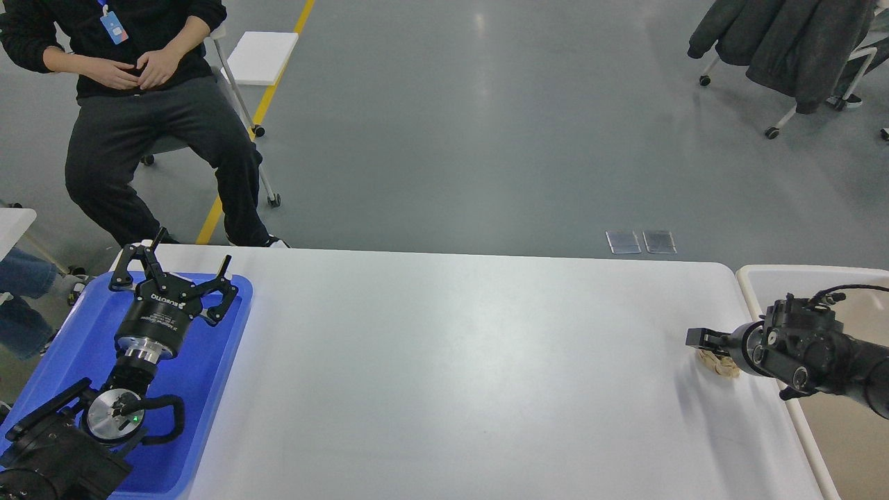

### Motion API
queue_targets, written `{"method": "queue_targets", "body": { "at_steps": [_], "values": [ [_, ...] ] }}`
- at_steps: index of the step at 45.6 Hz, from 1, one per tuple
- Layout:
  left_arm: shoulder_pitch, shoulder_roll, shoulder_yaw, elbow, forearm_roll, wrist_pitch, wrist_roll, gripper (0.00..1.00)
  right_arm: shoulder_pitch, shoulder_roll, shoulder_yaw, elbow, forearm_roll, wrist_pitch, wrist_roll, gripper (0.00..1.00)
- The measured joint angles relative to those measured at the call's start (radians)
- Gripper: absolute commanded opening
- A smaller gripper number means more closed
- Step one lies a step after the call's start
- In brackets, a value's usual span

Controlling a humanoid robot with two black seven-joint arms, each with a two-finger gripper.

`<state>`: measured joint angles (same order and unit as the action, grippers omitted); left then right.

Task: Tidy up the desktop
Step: 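Close the right gripper on the paper ball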

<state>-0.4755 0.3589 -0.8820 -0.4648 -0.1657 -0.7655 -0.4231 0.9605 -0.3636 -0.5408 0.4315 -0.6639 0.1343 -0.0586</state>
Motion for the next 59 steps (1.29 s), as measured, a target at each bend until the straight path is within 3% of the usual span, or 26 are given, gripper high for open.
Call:
{"method": "queue_targets", "body": {
  "at_steps": [10,21,26,28,33,37,59],
  "values": [
    [0.000,0.000,0.000,0.000,0.000,0.000,0.000,0.99,-0.021,0.005,0.028,-0.011,-0.001,-0.019,0.001,0.97],
    [0.000,0.000,0.000,0.000,0.000,0.000,0.000,0.99,-0.038,0.008,0.060,-0.019,-0.002,-0.034,0.001,0.86],
    [0.000,0.000,0.000,0.000,0.000,0.000,0.000,0.99,-0.041,0.009,0.067,-0.021,-0.002,-0.037,0.001,0.76],
    [0.000,0.000,0.000,0.000,0.000,0.000,0.000,0.99,-0.042,0.010,0.069,-0.022,-0.002,-0.038,0.002,0.67],
    [0.000,0.000,0.000,0.000,0.000,0.000,0.000,0.99,-0.043,0.010,0.074,-0.022,-0.002,-0.040,0.002,0.24],
    [0.000,0.000,0.000,0.000,0.000,0.000,0.000,0.99,-0.044,0.012,0.091,-0.022,0.000,-0.040,0.002,0.00],
    [0.000,0.000,0.000,0.000,0.000,0.000,0.000,0.99,-0.054,0.015,0.146,-0.011,-0.002,-0.034,0.001,0.00]
  ]
}}
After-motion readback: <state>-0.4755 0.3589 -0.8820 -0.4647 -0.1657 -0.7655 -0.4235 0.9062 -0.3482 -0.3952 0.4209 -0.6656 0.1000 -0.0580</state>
